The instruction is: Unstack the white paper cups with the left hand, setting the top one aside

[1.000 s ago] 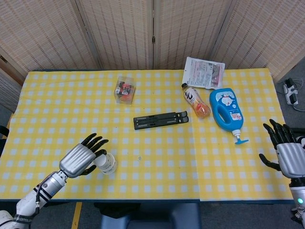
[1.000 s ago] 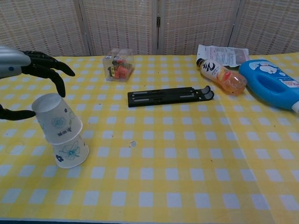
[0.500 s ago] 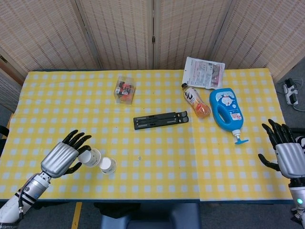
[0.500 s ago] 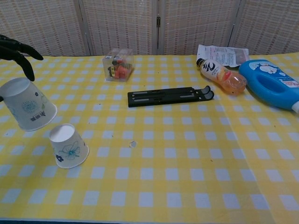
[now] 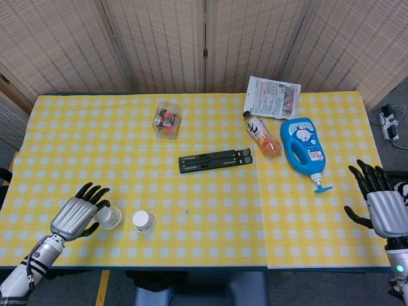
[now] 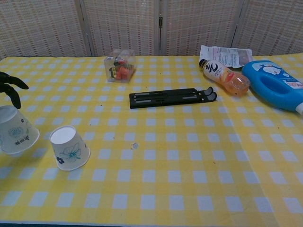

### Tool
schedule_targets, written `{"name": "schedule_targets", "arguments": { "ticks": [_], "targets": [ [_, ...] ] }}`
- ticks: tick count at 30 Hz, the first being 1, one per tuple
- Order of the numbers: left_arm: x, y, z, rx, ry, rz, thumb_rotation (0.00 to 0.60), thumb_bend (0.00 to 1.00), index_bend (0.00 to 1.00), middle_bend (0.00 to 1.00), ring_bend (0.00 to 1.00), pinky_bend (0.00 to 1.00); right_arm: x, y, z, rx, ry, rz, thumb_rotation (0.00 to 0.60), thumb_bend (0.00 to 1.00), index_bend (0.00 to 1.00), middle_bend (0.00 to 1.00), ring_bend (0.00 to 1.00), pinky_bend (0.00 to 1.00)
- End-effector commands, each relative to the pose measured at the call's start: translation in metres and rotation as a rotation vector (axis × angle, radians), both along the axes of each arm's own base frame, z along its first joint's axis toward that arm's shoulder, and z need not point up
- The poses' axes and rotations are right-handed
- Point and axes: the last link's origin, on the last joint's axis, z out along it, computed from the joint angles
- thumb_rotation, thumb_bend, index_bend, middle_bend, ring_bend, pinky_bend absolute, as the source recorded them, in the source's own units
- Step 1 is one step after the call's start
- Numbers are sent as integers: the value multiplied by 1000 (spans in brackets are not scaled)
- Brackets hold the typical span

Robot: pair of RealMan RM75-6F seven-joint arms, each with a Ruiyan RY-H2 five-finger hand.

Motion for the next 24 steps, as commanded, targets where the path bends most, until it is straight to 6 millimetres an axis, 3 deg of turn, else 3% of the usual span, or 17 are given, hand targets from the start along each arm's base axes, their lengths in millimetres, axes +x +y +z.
{"name": "schedule_targets", "arguments": {
  "ticks": [1,11,24],
  "targets": [
    [-5,-2,-11,-16,-5,12,600,435,408,136,104,8,0,0,0,0,1,1,600,295,0,0,40,0],
    [-5,1,-33,-33,-9,-21,600,435,407,136,104,8,0,2,1,-6,-1,-7,600,296,0,0,40,0],
    [-2,5,-41,-24,-1,-45,600,436,403,136,105,8,-1,2,0,-4,-2,-9,600,296,0,0,41,0]
  ]
}}
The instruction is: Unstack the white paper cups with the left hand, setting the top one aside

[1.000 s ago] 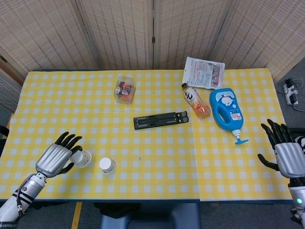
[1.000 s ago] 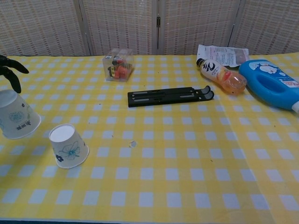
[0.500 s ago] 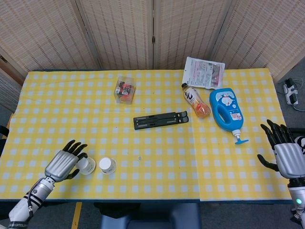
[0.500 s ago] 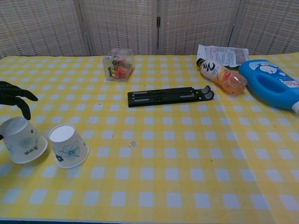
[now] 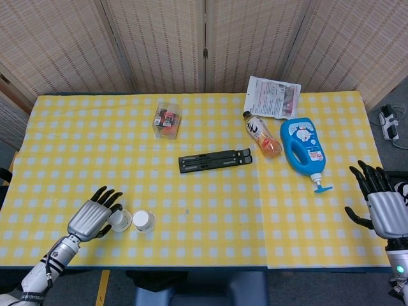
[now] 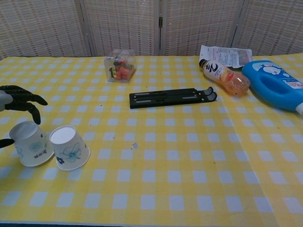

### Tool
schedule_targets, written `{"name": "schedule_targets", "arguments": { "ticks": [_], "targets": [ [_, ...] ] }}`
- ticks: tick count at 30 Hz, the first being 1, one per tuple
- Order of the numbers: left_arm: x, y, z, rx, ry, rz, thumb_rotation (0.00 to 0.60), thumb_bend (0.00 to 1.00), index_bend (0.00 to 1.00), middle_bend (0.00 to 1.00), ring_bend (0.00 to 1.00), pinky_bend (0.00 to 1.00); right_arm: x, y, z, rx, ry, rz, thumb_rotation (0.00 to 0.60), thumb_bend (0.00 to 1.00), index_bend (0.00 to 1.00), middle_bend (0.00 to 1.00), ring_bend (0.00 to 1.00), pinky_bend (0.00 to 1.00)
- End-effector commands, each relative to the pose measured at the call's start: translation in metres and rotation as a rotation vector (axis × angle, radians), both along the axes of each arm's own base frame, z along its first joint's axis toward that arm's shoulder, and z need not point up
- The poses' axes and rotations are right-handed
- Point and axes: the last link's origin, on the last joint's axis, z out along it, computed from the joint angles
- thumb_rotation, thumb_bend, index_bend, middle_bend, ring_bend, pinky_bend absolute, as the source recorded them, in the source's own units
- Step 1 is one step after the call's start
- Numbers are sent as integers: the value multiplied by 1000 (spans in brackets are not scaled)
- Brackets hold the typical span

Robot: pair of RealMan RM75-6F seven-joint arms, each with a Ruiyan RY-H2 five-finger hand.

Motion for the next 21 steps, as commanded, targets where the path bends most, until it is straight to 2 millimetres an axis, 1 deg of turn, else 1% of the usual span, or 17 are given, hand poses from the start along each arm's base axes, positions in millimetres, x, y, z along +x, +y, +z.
{"name": "schedule_targets", "arguments": {
  "ticks": [1,4,8,11,13,16,21],
  "targets": [
    [0,1,-1,0,1,-2,600,435,400,136,105,8,0,0,0,1,0,-1,600,295,0,0,41,0],
    [0,0,-2,-1,5,-2,600,434,387,136,105,8,-1,0,0,-1,-2,-4,600,295,0,0,41,0],
    [0,-1,-2,-5,13,5,600,433,331,136,103,6,-2,0,1,-2,-2,-6,600,295,0,0,43,0],
    [1,-2,-2,-5,13,10,600,432,318,136,102,7,-1,0,0,-2,-2,-4,600,296,0,0,43,0],
    [2,-4,-1,-7,11,14,600,431,283,136,100,6,-1,0,0,-2,-2,-2,600,296,0,0,42,0],
    [3,-5,0,-11,6,19,600,430,195,135,97,4,-1,-1,1,-2,-3,-1,600,295,0,0,41,0],
    [8,-9,8,1,-2,23,600,430,149,128,95,1,-2,0,2,-9,-4,-4,600,295,0,0,42,0]
  ]
}}
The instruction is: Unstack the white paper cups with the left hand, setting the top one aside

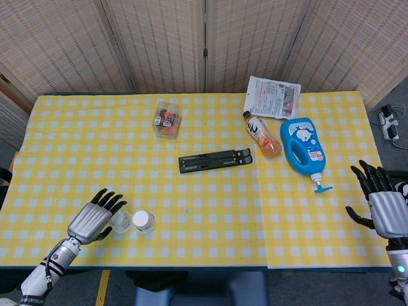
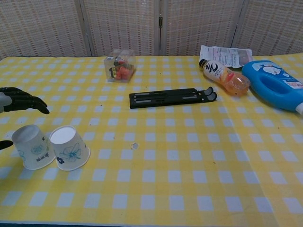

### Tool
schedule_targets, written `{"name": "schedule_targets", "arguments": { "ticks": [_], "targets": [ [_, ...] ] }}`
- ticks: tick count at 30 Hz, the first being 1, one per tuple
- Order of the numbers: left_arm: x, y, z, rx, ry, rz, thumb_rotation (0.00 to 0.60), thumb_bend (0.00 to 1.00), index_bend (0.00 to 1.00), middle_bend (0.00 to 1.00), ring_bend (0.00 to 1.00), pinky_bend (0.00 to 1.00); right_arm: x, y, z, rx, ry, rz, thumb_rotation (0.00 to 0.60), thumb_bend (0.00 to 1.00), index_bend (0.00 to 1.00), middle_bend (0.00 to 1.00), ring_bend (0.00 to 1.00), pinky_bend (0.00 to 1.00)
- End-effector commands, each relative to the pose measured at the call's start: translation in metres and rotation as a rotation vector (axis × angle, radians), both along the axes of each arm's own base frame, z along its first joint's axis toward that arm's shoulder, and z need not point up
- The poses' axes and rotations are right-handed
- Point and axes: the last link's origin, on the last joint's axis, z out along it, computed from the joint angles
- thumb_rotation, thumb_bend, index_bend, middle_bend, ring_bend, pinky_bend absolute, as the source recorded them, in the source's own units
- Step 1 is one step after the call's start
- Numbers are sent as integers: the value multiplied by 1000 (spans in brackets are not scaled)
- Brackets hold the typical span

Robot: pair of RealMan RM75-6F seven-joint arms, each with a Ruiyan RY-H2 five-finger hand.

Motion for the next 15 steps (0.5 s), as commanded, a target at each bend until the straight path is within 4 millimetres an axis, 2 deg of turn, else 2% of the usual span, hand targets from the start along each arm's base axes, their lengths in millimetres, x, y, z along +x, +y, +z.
{"name": "schedule_targets", "arguments": {
  "ticks": [1,7,11,15],
  "targets": [
    [3,-1,8,19,-13,7,600,429,139,123,93,0,0,0,1,-1,0,-1,600,295,0,0,43,0],
    [3,11,46,208,-111,58,600,432,126,118,92,1,-1,0,1,8,0,-10,600,294,0,0,44,0],
    [-11,13,70,366,-176,119,600,434,131,118,92,1,-2,1,-2,31,-18,-15,600,295,0,0,47,0],
    [-32,4,85,486,-173,161,600,434,146,118,91,1,-2,1,-3,46,-45,-7,600,295,0,0,54,0]
  ]
}}
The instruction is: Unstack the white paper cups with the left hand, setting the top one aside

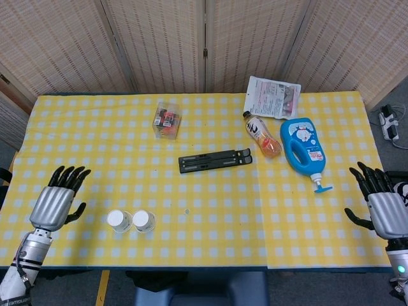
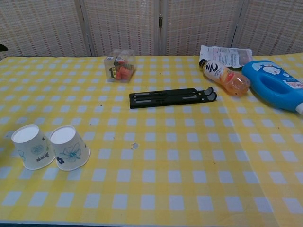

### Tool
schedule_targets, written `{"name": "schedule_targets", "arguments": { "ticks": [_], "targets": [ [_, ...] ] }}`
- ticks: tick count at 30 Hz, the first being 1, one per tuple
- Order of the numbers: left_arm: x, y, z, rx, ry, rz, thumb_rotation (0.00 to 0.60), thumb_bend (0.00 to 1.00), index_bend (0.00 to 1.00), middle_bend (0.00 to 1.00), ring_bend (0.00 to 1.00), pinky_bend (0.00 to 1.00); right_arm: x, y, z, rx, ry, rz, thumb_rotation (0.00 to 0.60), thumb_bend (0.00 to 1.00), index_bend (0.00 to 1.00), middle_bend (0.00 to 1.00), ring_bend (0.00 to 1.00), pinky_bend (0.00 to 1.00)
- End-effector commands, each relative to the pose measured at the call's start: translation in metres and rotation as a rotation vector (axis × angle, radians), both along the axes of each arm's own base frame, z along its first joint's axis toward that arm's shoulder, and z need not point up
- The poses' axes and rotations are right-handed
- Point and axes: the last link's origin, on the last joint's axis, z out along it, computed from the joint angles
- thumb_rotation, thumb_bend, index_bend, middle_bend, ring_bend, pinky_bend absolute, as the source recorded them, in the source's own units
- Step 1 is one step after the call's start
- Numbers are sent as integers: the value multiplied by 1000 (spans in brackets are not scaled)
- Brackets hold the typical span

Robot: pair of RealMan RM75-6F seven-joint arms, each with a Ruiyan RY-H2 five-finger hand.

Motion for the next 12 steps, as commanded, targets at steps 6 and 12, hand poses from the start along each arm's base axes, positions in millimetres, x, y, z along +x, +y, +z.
{"name": "schedule_targets", "arguments": {
  "ticks": [6,12],
  "targets": [
    [-45,-36,27,197,19,106,600,434,154,118,88,0,3,-1,-3,36,-49,29,600,296,0,9,58,0],
    [-54,-69,28,223,28,125,600,434,155,118,84,0,6,3,-7,60,-93,46,600,295,0,17,63,0]
  ]
}}
